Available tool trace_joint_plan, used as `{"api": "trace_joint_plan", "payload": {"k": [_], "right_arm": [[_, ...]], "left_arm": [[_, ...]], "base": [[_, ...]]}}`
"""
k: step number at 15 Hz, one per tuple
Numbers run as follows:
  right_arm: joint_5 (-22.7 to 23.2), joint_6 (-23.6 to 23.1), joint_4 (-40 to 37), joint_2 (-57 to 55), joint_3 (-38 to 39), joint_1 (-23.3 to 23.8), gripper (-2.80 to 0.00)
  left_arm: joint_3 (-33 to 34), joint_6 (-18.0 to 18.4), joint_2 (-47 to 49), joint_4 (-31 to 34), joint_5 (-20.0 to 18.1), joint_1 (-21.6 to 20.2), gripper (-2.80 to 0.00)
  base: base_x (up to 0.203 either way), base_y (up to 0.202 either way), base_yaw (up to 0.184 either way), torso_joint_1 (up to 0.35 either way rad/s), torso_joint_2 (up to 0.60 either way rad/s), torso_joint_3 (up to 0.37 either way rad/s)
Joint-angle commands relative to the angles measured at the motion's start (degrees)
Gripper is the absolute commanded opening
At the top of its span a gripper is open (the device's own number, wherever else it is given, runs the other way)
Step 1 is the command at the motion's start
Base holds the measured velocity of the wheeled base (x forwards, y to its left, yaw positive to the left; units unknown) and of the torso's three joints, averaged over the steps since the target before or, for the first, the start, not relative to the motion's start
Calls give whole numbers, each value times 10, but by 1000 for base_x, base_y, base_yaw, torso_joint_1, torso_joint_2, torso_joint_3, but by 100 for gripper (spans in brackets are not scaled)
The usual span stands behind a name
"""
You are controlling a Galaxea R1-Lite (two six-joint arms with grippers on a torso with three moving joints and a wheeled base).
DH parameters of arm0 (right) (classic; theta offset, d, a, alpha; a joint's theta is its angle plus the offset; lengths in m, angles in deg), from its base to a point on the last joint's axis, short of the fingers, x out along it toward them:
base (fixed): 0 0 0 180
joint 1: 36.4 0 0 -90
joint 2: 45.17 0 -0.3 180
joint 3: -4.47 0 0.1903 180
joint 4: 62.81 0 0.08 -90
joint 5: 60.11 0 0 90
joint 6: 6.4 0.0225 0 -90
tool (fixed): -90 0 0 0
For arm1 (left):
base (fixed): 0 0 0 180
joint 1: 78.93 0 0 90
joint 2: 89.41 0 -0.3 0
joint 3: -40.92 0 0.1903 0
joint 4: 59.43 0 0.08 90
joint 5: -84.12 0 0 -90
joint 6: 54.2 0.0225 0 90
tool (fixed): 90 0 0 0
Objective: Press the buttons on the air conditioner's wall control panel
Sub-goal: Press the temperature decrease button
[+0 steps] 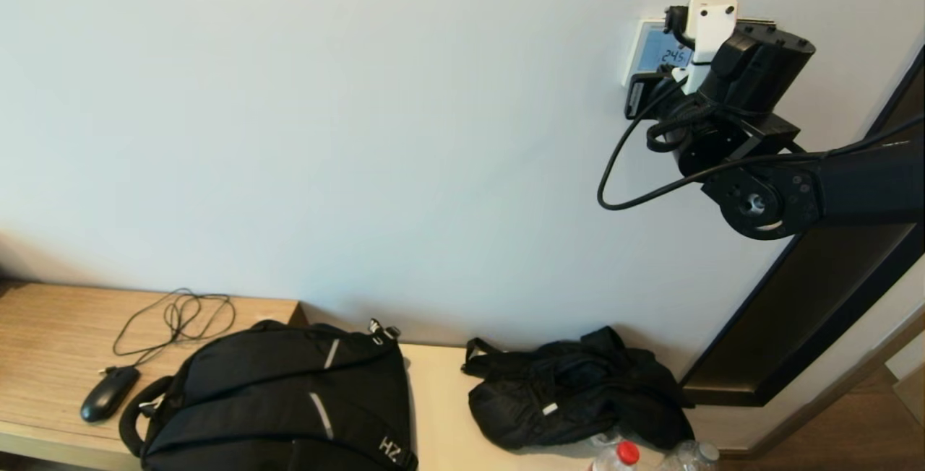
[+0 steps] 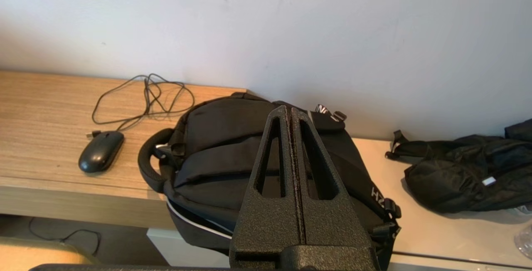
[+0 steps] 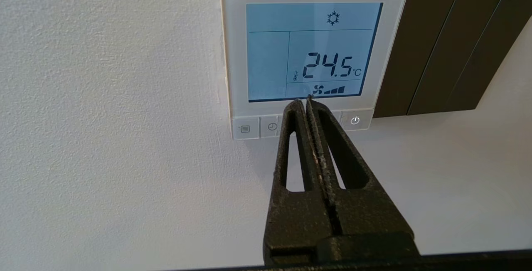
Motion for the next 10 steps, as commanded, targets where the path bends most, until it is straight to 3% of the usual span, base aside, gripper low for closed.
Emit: {"api": "trace_joint_plan", "payload": {"k": [1, 5, 10], "right_arm": [[-2, -1, 1, 7, 5, 1, -280], [-1, 1, 1, 60, 69, 3, -280], [15, 3, -33, 236, 201, 14, -280]], "left_arm": [[0, 0, 0, 0, 0, 0, -280], [0, 0, 0, -1, 0, 0, -280], [0, 0, 0, 0, 0, 0, -280]], "base": [[0, 0, 0, 0, 0, 0], [0, 0, 0, 0, 0, 0], [0, 0, 0, 0, 0, 0]]}}
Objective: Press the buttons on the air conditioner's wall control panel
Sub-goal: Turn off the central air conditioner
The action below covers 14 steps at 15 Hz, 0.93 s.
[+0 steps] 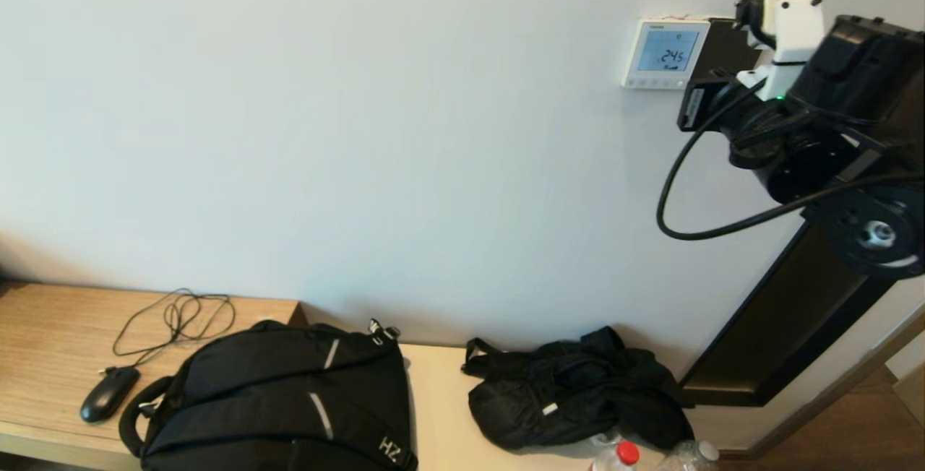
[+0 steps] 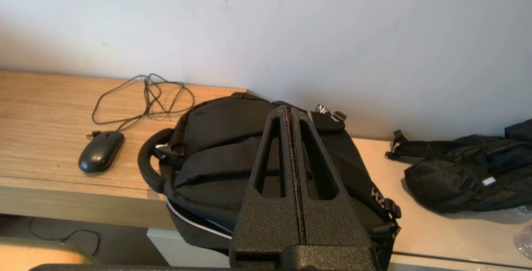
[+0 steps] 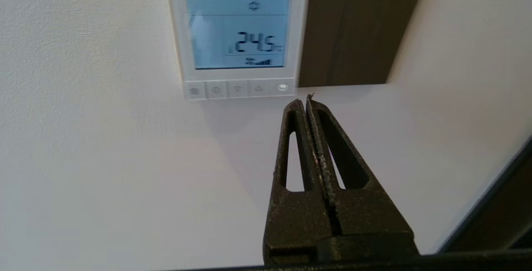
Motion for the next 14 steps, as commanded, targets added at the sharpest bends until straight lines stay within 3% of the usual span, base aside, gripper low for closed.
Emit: {"api": "trace_joint_plan", "payload": {"k": [1, 3, 8, 14], "right_arm": [[10, 1, -34, 133, 71, 4, -280], [46, 12, -87, 221, 159, 27, -280], [191, 75, -273, 490, 332, 94, -280], [290, 89, -481, 766, 530, 141, -280]], "left_arm": [[0, 0, 0, 0, 0, 0, -280], [0, 0, 0, 0, 0, 0, -280], [0, 0, 0, 0, 0, 0, -280], [0, 0, 0, 0, 0, 0, -280]], "base": [[0, 0, 0, 0, 0, 0], [0, 0, 0, 0, 0, 0], [0, 0, 0, 0, 0, 0], [0, 0, 0, 0, 0, 0]]}}
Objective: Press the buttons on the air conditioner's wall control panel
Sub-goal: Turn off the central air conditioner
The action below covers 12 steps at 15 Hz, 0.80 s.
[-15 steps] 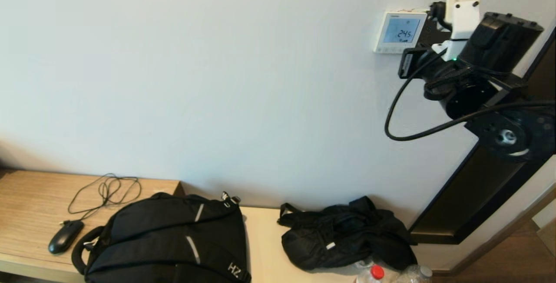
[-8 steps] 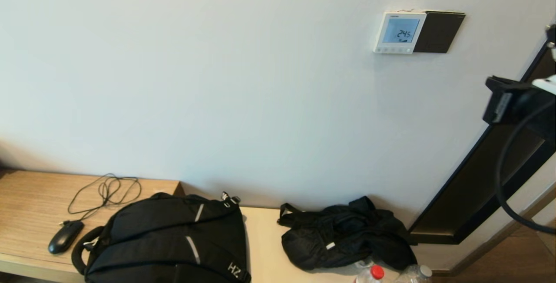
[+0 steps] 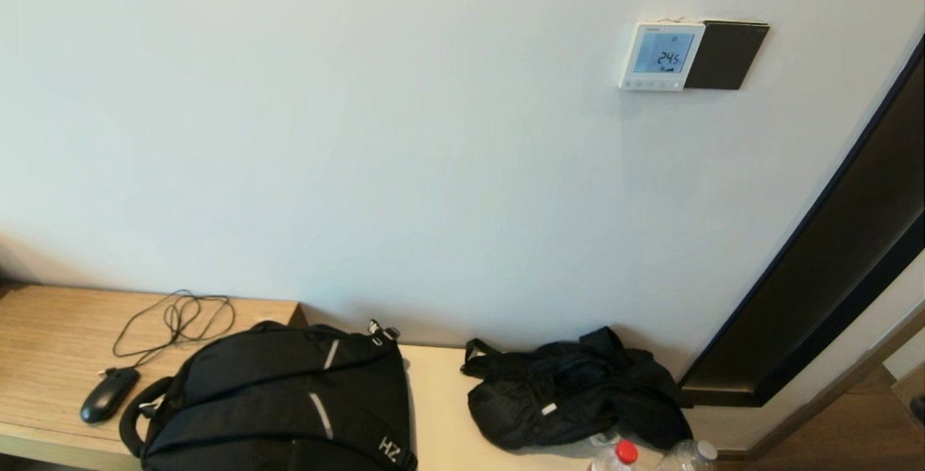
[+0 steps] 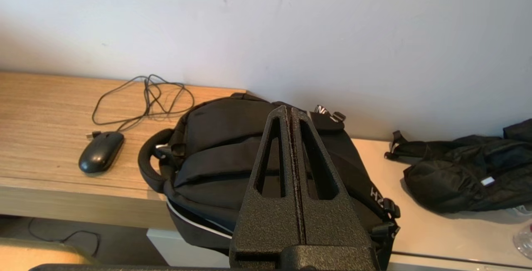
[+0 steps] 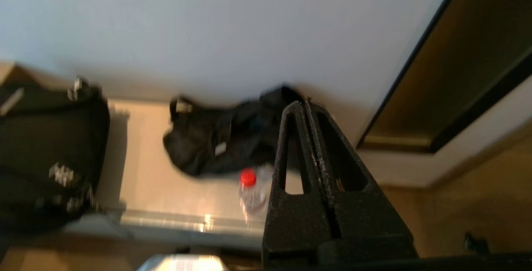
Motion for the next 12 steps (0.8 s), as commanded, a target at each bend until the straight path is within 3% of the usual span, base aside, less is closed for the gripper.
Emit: {"api": "trace_joint_plan", "payload": {"k": [1, 4, 12], "right_arm": [[14, -6, -46, 131, 74, 16, -280], [21, -27, -68, 196, 145, 22, -280], [22, -34, -88, 300, 148, 31, -280]], "left_arm": [[0, 0, 0, 0, 0, 0, -280], [0, 0, 0, 0, 0, 0, -280], [0, 0, 0, 0, 0, 0, -280]], "base": [[0, 0, 0, 0, 0, 0], [0, 0, 0, 0, 0, 0], [0, 0, 0, 0, 0, 0]]}}
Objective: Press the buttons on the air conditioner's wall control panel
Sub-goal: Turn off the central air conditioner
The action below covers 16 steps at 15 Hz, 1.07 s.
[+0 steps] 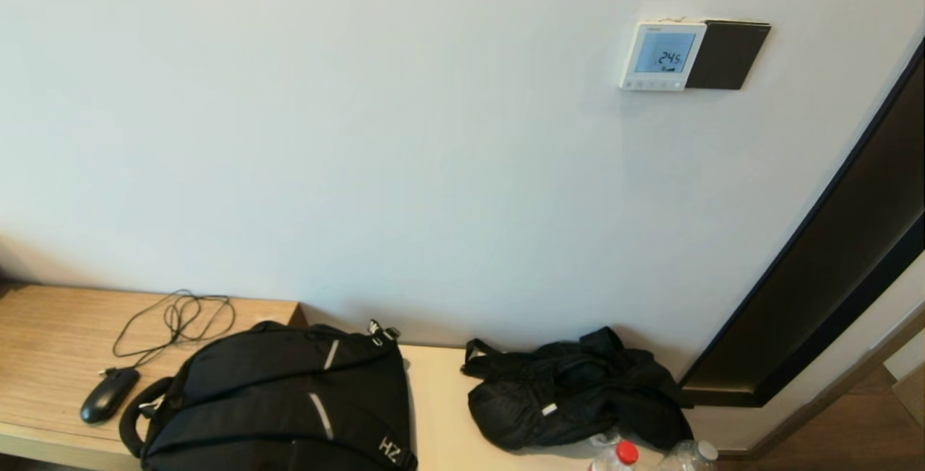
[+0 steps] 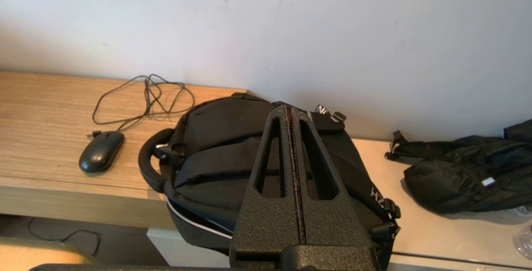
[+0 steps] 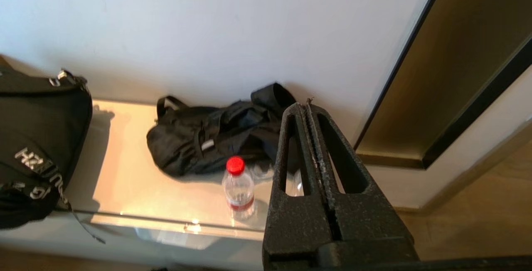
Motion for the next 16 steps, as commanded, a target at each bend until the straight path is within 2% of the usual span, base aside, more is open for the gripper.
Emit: {"api": "trace_joint_plan", "payload": {"k": [1, 16], "right_arm": [[0, -1, -6, 24, -2, 1, -280], [0, -1, -7, 27, -3, -1, -280]], "left_arm": [[0, 0, 0, -1, 0, 0, -280], [0, 0, 0, -1, 0, 0, -280]], "base": [[0, 0, 0, 0, 0, 0], [0, 0, 0, 0, 0, 0]]}}
